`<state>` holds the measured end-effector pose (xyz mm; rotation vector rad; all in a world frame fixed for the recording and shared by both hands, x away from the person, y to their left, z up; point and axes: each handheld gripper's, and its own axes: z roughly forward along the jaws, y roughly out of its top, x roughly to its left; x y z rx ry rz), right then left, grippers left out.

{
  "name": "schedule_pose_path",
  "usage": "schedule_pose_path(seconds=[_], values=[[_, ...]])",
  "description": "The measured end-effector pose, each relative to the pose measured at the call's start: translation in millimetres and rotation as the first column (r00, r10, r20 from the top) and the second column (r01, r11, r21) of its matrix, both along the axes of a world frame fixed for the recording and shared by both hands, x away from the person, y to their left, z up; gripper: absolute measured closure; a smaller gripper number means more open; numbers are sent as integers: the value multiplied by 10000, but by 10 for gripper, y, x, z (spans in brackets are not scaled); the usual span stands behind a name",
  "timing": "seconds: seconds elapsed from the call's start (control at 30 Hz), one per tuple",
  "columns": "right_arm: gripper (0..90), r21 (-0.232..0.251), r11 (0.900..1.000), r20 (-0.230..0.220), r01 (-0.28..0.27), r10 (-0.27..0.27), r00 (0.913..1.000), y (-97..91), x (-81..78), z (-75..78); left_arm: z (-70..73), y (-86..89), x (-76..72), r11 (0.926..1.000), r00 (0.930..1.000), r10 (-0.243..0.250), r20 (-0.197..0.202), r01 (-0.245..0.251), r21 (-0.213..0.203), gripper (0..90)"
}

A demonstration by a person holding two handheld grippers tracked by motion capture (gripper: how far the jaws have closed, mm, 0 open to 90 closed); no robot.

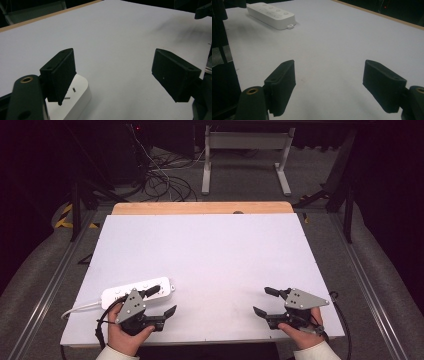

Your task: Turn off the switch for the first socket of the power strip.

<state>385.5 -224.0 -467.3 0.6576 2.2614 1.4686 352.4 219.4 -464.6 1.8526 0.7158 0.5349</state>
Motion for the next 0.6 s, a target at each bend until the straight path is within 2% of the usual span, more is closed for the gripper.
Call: schedule_pose_path(seconds=[0.07,0.3,0.5,0.6], values=[[273,-28,10000,19,-13,13,10000,2,-5,1,12,7,0,10000,10000,-14,79,14,46,212],[281,59,10000,-181,-2,3,9998,-6,-1,-12,32,17,-6,9999,9999,-115,-20,115,15,219],[281,77,10000,-144,-38,40,9999,-10,2,-14,49,18,-7,9998,9998,-207,-68,207,48,244],[281,63,10000,-175,-22,23,9998,-7,7,-17,75,27,-15,9998,9997,-127,-210,129,117,270]])
